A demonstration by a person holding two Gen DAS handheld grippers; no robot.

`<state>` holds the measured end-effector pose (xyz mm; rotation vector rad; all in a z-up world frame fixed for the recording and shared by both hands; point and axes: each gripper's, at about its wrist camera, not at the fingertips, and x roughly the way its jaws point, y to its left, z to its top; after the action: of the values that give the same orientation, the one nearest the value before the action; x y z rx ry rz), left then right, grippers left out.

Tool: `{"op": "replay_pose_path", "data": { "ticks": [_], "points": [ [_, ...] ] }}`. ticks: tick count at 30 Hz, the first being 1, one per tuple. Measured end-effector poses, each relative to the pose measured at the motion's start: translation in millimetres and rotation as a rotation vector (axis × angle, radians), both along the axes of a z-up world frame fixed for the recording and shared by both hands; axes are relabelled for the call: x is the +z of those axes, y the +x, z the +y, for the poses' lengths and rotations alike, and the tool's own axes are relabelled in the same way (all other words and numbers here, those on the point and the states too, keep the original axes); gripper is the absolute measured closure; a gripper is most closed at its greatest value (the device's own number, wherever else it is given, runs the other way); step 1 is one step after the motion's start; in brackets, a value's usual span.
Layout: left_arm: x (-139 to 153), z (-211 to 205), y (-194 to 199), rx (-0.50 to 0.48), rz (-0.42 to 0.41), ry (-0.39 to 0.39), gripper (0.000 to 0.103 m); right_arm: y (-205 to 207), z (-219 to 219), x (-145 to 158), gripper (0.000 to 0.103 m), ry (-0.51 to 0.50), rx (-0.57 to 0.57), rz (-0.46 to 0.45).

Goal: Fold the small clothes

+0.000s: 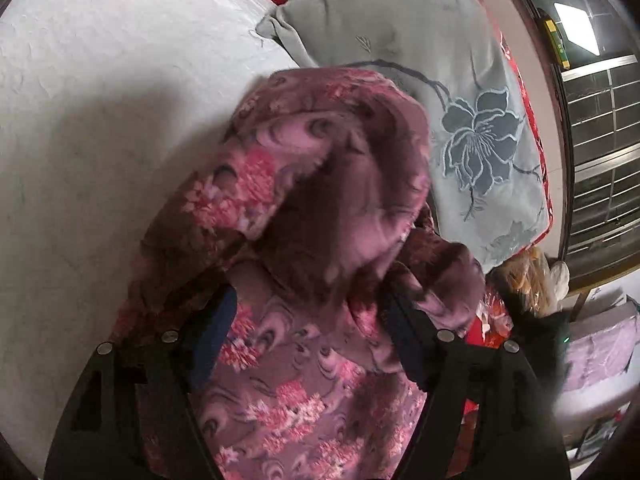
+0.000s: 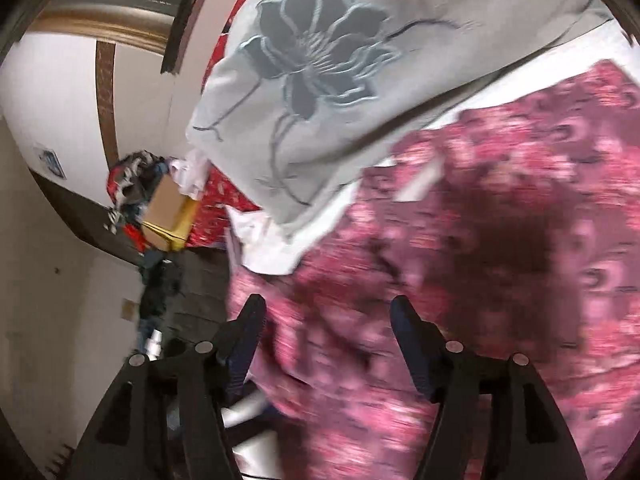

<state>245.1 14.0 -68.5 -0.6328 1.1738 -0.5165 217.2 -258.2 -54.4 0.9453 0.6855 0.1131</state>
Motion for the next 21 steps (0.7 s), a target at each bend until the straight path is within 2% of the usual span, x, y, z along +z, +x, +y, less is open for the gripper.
{"op": "replay_pose_path", "data": {
  "ticks": [2,4,5,6,7,8,11,13,14,17,18,19,20,21],
  "points": [
    [-3,2,2,0.009,0.003,-0.015,0.03,17,10,4,0.026,-0.048,0.03,0.044],
    [-4,5,3,0.017,0.001,-0.037,0.03,39,22,1,0.025,-0.143,0.069,0.169],
    [-5,4,4,0.019,-0.001,-0.038,0.03,44,26,-3,0.03,-0.159,0.082,0.203],
    [-5,4,4,0.018,-0.007,-0.04,0.03,44,29,-6,0.04,-0.158,0.103,0.203],
    [-4,5,4,0.017,-0.011,-0.042,0.03,42,30,-5,0.079,-0.156,0.111,0.185],
    [-4,5,5,0.018,-0.016,-0.042,0.03,37,29,-2,0.093,-0.161,0.103,0.162],
    [-5,9,5,0.022,-0.013,-0.06,0.029,-12,11,24,0.093,-0.187,-0.025,-0.057],
    [-5,11,5,0.021,-0.011,-0.074,0.027,-41,-1,32,0.093,-0.24,-0.091,-0.108],
    [-6,11,5,0.021,-0.01,-0.079,0.027,-53,-7,29,0.093,-0.27,-0.115,-0.092],
    [-6,10,5,0.022,-0.007,-0.077,0.027,-81,-30,-5,0.092,-0.3,-0.145,0.066],
    [-6,11,4,0.021,-0.005,-0.079,0.027,-93,-41,-17,0.09,-0.269,-0.16,0.118],
    [-7,11,3,0.02,-0.001,-0.085,0.027,-101,-49,-25,0.086,-0.224,-0.169,0.133],
    [-7,12,3,0.02,0.001,-0.089,0.027,-109,-56,-29,0.081,-0.189,-0.188,0.134],
    [-8,13,3,0.023,0.002,-0.093,0.027,-118,-62,-28,0.08,-0.163,-0.226,0.118]
  ]
}}
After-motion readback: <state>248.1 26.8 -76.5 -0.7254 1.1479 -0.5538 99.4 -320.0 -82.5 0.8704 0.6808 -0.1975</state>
